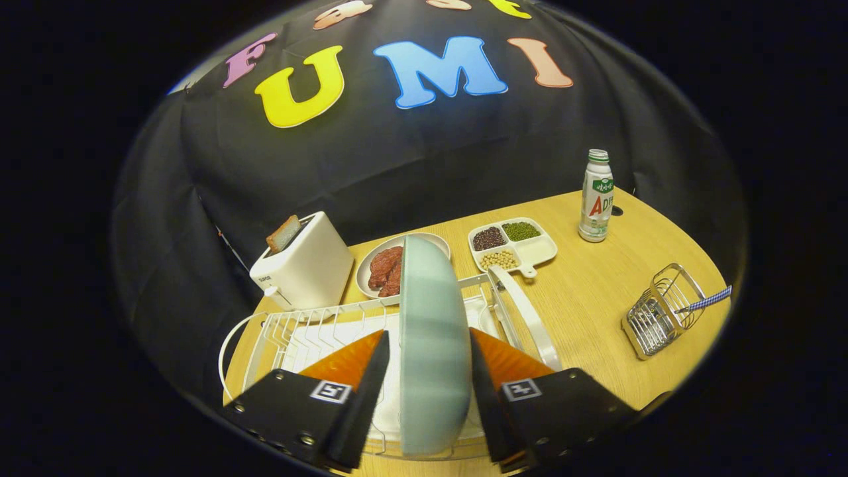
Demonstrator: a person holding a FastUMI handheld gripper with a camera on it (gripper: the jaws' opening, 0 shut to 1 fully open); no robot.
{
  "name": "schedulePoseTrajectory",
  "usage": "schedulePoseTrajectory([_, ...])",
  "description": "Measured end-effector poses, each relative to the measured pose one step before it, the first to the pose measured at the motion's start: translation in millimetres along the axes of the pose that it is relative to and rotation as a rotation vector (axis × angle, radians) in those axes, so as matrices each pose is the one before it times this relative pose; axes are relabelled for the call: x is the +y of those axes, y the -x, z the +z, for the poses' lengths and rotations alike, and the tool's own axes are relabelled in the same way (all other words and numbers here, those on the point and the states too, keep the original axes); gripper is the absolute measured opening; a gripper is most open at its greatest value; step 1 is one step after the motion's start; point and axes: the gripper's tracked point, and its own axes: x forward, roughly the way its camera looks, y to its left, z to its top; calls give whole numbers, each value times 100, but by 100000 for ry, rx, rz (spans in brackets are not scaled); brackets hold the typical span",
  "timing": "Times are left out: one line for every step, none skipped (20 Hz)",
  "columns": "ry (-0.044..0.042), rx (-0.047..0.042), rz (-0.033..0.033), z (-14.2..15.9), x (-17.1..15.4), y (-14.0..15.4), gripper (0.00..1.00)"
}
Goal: Take the plate from the dish rack, then take the spoon from the basket and place it into the plate.
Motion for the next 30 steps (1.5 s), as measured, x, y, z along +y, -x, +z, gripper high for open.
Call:
schedulePoseTrajectory([561,1163,-483,-9,81,-520,46])
schedulePoseTrajectory([700,1015,-2183,-94,-355,69,43])
schedulePoseTrajectory([515,862,-2415,135,-525,76,41])
schedulePoseTrajectory([-32,639,-1737,-241,-269,-183,39])
schedulePoseTrajectory([-203,565,-2091,-37,-215,-230,38])
schedulePoseTrajectory([412,41,-2538,118,-406,101,36])
schedulePoseTrajectory([712,-195,-2612,163,-297,230,35])
schedulePoseTrajectory([580,-390,-1375,311,-20,254,33])
schedulePoseTrajectory([1306,-445,-2485,244,-174,-138,33])
schedulePoseTrajectory([1755,-891,-2092,383,147,361,33])
schedulePoseTrajectory([2235,-959,-2022,601,-17,201,33])
schedulePoseTrajectory([2853,-841,-2593,146,193,31,33])
schedulePoseTrajectory([2748,-577,-2594,536,230,218,33])
schedulePoseTrajectory([3306,-712,-3078,258,131,310,33])
schedulePoseTrajectory([3480,-660,-2808,414,150,328,33])
schedulePoseTrajectory([3518,-509,-3410,233,-144,471,33])
schedulePoseTrajectory([3425,-1124,-3334,485,-152,486,33])
schedulePoseTrajectory([2977,-1291,-2730,316,-117,491,33])
schedulePoseTrajectory([2525,-1197,-2138,451,-200,600,33])
schedulePoseTrajectory([1738,-1106,-1015,271,-128,637,33])
schedulePoseTrajectory([1091,-1346,-566,360,-141,667,33])
schedulePoseTrajectory([914,-1118,-703,263,-335,606,33])
schedulePoseTrajectory([632,-1033,-542,277,-443,752,33])
schedulePoseTrajectory([-34,-686,-504,87,-545,661,33])
schedulePoseTrajectory([-362,-416,-755,-55,-625,844,33])
schedulePoseTrajectory([-147,-484,-681,-76,-747,953,33])
schedulePoseTrajectory([120,-384,-693,-265,-749,909,33])
schedulePoseTrajectory([415,-561,-569,-359,-857,942,33])
schedulePoseTrajectory([357,-502,-730,-398,-938,1024,33])
schedulePoseTrajectory([85,-414,-441,-544,-890,991,33])
